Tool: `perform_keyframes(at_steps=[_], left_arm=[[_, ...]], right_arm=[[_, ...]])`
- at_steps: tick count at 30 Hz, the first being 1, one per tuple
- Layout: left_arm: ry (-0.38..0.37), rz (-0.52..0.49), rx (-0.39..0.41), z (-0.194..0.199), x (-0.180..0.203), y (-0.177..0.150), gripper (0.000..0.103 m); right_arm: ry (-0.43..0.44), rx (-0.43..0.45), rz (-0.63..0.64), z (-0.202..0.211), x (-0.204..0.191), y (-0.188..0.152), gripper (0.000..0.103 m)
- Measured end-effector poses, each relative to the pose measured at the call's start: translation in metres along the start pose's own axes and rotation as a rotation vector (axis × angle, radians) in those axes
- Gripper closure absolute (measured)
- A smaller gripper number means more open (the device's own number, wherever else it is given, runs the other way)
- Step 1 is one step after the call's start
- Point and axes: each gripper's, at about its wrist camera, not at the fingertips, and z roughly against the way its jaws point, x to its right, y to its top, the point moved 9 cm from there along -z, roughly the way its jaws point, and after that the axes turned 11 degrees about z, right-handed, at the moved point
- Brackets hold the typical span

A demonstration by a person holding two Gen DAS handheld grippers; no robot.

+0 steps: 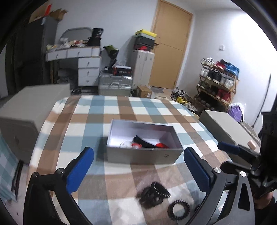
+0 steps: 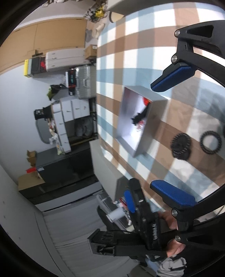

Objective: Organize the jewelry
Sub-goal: 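Withdraw both open tools from the box toward the black hair ties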

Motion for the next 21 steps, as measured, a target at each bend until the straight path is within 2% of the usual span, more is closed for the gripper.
perform_keyframes(at_steps=[4, 8, 11, 14, 17, 21], left_arm=[[0.053, 0.055, 0.006, 0.007, -0.024, -0.012, 0.002], [0.033, 0.124, -0.051, 0.006, -0.042, -0.031, 0.002], [0.053, 0.181, -0.065, 0.007, -0.056, -0.04, 0.002], [0.093, 0.185, -0.042, 0.012, -0.067, -0.044, 0.002], [0.088, 0.189, -0.021, 0.017, -0.073, -0.045, 0.002], [0.068, 0.21, -0.034, 0.014, -0.08, -0.047, 0.002]], right_arm=[[0.045, -0.058, -0.021, -0.01, -0.013, -0.017, 0.0], [0.107, -0.133, -0.065, -0.027, -0.029, -0.035, 0.0], [0.151, -0.164, -0.089, -0.04, -0.04, -0.043, 0.0], [0.182, -0.233, -0.151, -0.058, -0.043, -0.053, 0.0], [0.167, -0.286, -0.19, -0.072, -0.039, -0.059, 0.001], [0.151, -0.36, -0.249, -0.088, -0.031, -0.067, 0.001]])
